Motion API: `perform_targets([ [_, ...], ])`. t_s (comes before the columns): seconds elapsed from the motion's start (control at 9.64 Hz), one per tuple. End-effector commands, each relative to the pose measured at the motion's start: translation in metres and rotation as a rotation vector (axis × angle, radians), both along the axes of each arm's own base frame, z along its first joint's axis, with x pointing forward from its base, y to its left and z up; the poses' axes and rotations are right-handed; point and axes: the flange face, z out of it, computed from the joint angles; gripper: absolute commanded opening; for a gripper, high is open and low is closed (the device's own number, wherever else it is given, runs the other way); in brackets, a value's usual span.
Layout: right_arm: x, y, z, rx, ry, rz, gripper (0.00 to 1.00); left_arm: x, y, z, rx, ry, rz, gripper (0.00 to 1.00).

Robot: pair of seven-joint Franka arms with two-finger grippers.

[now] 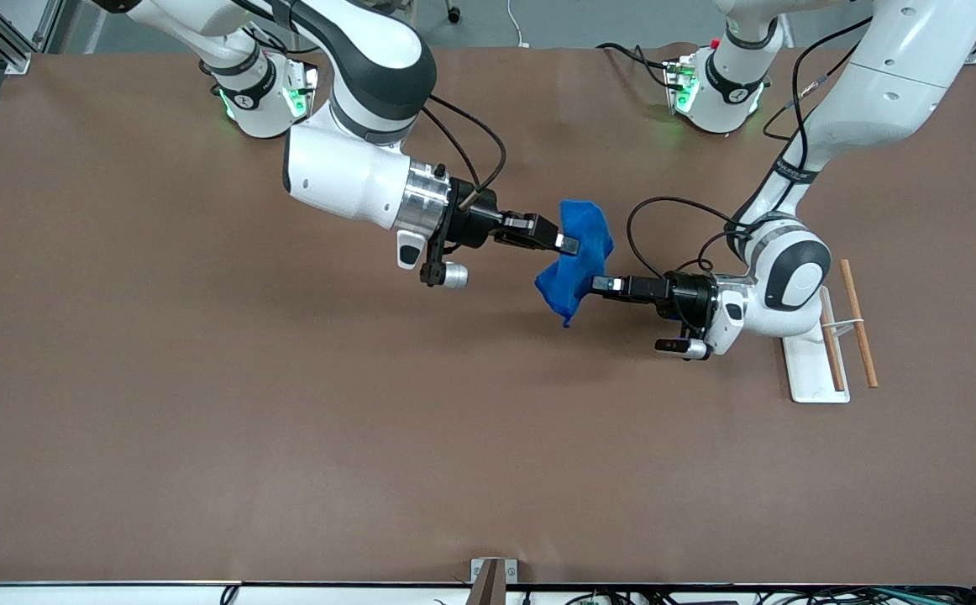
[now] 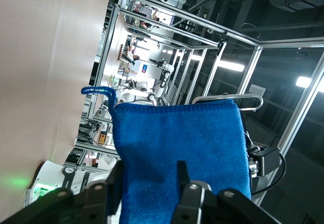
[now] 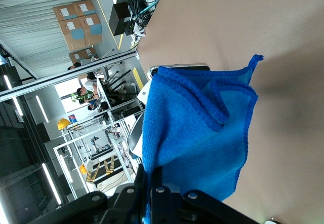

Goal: Right arm passes towel to left arm to hang
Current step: 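Grasp the towel with the left gripper beside the right gripper, then open the right gripper and withdraw it while the left gripper holds towel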

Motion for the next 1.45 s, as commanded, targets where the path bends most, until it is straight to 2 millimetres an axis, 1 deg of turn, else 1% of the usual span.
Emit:
perform_targets([
  [0.0, 0.001, 0.003, 0.004, 0.024, 0.011, -0.013, 0.0, 0.001, 0.001, -0.014, -0.003, 0.023, 0.011, 0.25],
  [0.1, 0.001, 0.003, 0.004, 0.024, 0.01, -0.014, 0.0, 0.001, 0.002, -0.013, -0.002, 0.021, 0.013, 0.13],
  [0.21, 0.001, 0.003, 0.004, 0.024, 0.012, -0.014, 0.0, 0.005, 0.005, -0.008, -0.003, 0.011, 0.019, 0.02],
  [0.31, 0.001, 0.003, 0.004, 0.024, 0.011, -0.013, 0.0, 0.01, 0.007, -0.003, -0.002, 0.007, 0.02, 0.0],
  [0.41, 0.001, 0.003, 0.004, 0.024, 0.012, -0.014, 0.0, 0.021, 0.012, 0.006, 0.005, 0.017, 0.021, 0.0],
  [0.52, 0.003, 0.001, 0.004, 0.025, 0.015, -0.016, 0.09, 0.033, 0.018, 0.017, 0.016, 0.038, 0.025, 0.0],
  [0.62, 0.003, -0.002, 0.004, 0.011, -0.006, -0.012, 0.95, 0.042, 0.026, 0.027, 0.037, 0.044, 0.02, 0.0],
  [0.73, 0.01, -0.015, -0.006, -0.006, 0.007, -0.021, 1.0, 0.05, 0.033, 0.036, 0.064, 0.053, 0.005, 0.0],
  [0.83, 0.014, -0.036, -0.009, -0.038, 0.002, -0.038, 1.0, 0.058, 0.044, 0.046, 0.086, 0.072, 0.0, 0.0],
  [0.93, 0.018, -0.06, -0.014, -0.091, -0.011, -0.034, 1.0, 0.067, 0.064, 0.055, 0.122, 0.08, 0.002, 0.0],
  [1.14, 0.027, -0.11, -0.033, -0.248, -0.058, 0.004, 1.0, 0.088, 0.118, 0.083, 0.251, 0.124, -0.006, 0.0],
  [1.24, 0.031, -0.137, -0.037, -0.327, -0.088, -0.014, 1.0, 0.093, 0.139, 0.1, 0.338, 0.167, -0.013, 0.0],
  [1.35, 0.038, -0.165, -0.041, -0.395, -0.099, -0.01, 1.0, 0.095, 0.149, 0.113, 0.43, 0.184, -0.026, 0.0],
])
